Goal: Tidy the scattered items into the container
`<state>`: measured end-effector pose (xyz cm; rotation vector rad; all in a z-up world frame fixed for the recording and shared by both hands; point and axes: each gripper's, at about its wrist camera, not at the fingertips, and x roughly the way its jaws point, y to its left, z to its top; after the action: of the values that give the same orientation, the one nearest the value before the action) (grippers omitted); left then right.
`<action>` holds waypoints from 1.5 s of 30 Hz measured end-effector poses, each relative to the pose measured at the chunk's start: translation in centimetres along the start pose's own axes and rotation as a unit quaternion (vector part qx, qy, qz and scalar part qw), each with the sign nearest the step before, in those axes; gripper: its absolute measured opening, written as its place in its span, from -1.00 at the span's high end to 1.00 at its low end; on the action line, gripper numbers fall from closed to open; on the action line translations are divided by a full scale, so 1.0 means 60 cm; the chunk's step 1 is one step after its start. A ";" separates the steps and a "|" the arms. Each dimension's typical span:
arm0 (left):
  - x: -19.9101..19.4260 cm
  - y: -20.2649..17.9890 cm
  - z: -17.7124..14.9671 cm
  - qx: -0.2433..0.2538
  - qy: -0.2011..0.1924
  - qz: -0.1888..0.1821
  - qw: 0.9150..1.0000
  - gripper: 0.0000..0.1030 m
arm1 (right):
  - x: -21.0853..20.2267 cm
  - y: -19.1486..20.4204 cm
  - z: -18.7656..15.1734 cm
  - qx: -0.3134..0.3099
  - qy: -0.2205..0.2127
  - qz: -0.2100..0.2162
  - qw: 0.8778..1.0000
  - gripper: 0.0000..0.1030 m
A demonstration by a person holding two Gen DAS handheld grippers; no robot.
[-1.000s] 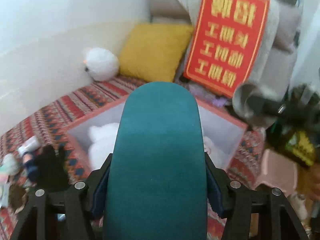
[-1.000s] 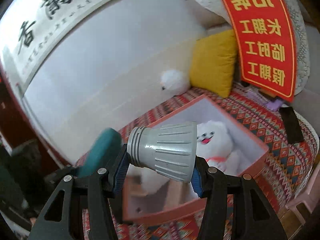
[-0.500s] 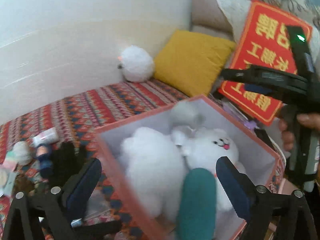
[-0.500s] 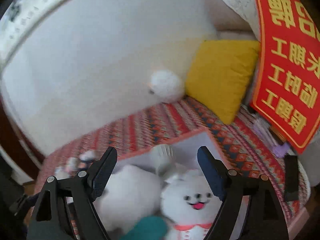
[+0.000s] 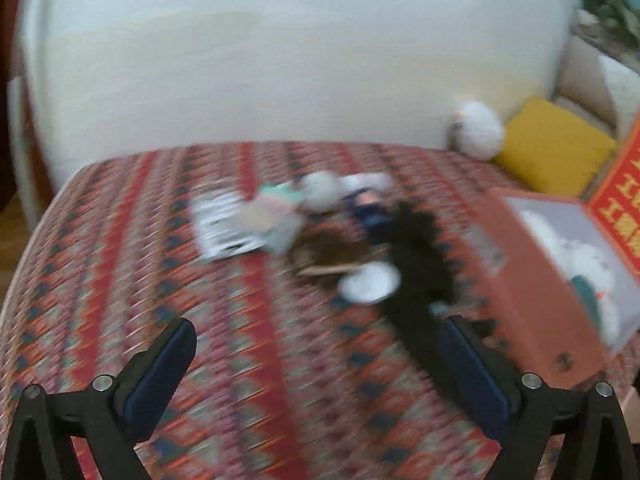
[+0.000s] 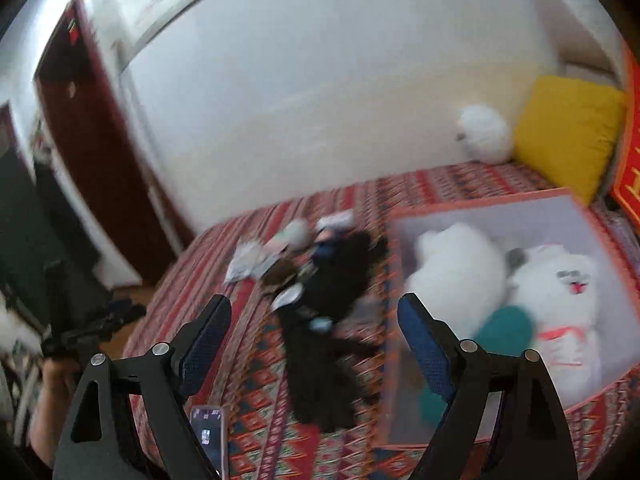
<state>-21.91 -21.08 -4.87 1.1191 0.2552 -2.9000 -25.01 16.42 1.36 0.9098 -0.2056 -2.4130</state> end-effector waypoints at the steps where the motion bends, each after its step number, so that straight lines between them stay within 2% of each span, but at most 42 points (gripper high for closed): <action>1: 0.001 0.016 -0.008 -0.006 0.003 0.006 1.000 -0.94 | 0.021 0.025 -0.011 -0.012 0.014 -0.001 1.000 -0.70; 3: 0.006 0.046 -0.023 -0.016 0.008 0.010 1.000 -0.94 | 0.064 0.061 -0.039 -0.024 0.045 0.000 0.999 -0.70; 8: 0.034 0.077 -0.034 -0.031 0.021 0.005 0.999 -0.94 | 0.175 0.076 -0.094 -0.031 0.096 -0.020 0.995 -0.71; 9: 0.041 0.076 -0.028 -0.033 0.022 -0.001 0.999 -0.94 | 0.198 0.078 -0.105 -0.033 0.106 -0.023 0.994 -0.71; 12: 0.068 0.063 0.004 -0.038 0.026 -0.032 0.998 -0.94 | 0.282 0.070 -0.134 -0.058 0.135 -0.082 0.986 -0.71; 16: 0.121 0.013 0.066 -0.030 0.047 -0.068 0.996 -0.97 | 0.357 0.040 -0.159 -0.068 0.170 -0.117 0.976 -0.67; 17: 0.139 -0.005 0.082 -0.024 0.055 -0.074 0.995 -0.97 | 0.368 0.030 -0.164 -0.065 0.178 -0.118 0.975 -0.29; 18: 0.162 -0.029 0.098 -0.013 0.065 -0.078 0.995 -0.97 | 0.379 0.020 -0.169 -0.062 0.187 -0.120 0.973 -0.01; 20: 0.197 -0.072 0.114 0.006 0.078 -0.075 0.994 -0.97 | 0.377 0.003 -0.168 -0.056 0.191 -0.123 0.972 0.49; 22: 0.246 -0.126 0.123 0.029 0.099 -0.080 0.991 -0.97 | 0.359 -0.004 -0.162 -0.042 0.188 -0.100 0.976 0.72; 25: 0.304 -0.190 0.124 0.062 0.127 -0.078 0.987 -0.97 | 0.320 -0.007 -0.164 -0.030 0.179 -0.083 0.980 0.76; 28: 0.357 -0.248 0.115 0.099 0.141 -0.058 0.983 -0.97 | 0.292 -0.007 -0.175 -0.031 0.179 -0.069 0.981 0.78; 34: 0.437 -0.311 0.095 0.126 0.168 -0.039 0.977 -0.97 | 0.247 0.006 -0.189 -0.073 0.162 -0.052 0.983 0.80; 40: 0.486 -0.340 0.077 0.147 0.183 -0.011 0.972 -0.96 | 0.233 0.009 -0.191 -0.087 0.159 -0.039 0.983 0.80; 41: 0.495 -0.344 0.072 0.153 0.188 -0.006 0.970 -0.78 | 0.232 0.009 -0.190 -0.087 0.159 -0.037 0.983 0.80; 42: 0.506 -0.349 0.065 0.163 0.198 -0.006 0.966 -0.49 | 0.230 0.007 -0.190 -0.086 0.158 -0.036 0.983 0.80; 43: 0.513 -0.351 0.059 0.168 0.212 -0.012 0.963 0.29 | 0.228 0.006 -0.189 -0.085 0.157 -0.036 0.983 0.80; 45: 0.506 -0.348 0.063 0.165 0.209 -0.017 0.964 0.55 | 0.228 0.004 -0.186 -0.083 0.153 -0.035 0.984 0.80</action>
<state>-48.66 0.05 -19.41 1.7913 -0.2182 -2.7678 -26.17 9.36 -14.79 1.2081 0.1416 -2.2747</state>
